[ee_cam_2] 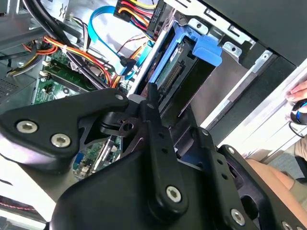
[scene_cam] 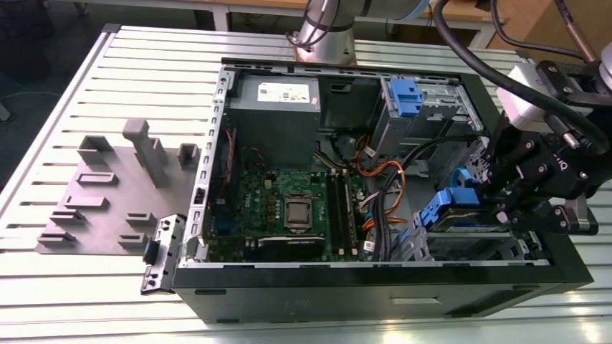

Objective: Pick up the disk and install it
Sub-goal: 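Insert the disk into the insertion slot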

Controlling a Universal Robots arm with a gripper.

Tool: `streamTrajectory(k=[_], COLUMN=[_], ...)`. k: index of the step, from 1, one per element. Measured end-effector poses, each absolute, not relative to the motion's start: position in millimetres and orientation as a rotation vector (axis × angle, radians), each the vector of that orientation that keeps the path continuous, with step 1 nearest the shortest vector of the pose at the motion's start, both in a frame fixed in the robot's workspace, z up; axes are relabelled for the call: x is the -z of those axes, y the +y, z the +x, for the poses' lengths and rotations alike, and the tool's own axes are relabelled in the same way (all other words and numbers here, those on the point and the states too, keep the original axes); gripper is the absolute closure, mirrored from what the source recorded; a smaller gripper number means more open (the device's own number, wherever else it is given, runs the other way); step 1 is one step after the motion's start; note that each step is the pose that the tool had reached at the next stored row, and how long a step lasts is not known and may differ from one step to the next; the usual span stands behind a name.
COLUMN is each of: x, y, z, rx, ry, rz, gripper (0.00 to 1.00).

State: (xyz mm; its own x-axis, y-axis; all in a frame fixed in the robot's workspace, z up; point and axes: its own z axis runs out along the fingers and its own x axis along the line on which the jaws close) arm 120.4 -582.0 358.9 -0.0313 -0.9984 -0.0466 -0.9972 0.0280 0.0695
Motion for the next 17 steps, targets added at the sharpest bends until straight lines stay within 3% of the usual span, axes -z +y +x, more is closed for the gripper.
streamTrajectory(k=[7,8,17], x=[-358.5,-358.5,-354.7], y=[-582.1,-582.1,-582.1], z=[120.5,120.5,116.8], rx=[0.129,0.129,0.107], ry=[-2.242,-2.242,-2.252], rz=[2.176,2.176,2.191], gripper=[0.64,0.58,0.58])
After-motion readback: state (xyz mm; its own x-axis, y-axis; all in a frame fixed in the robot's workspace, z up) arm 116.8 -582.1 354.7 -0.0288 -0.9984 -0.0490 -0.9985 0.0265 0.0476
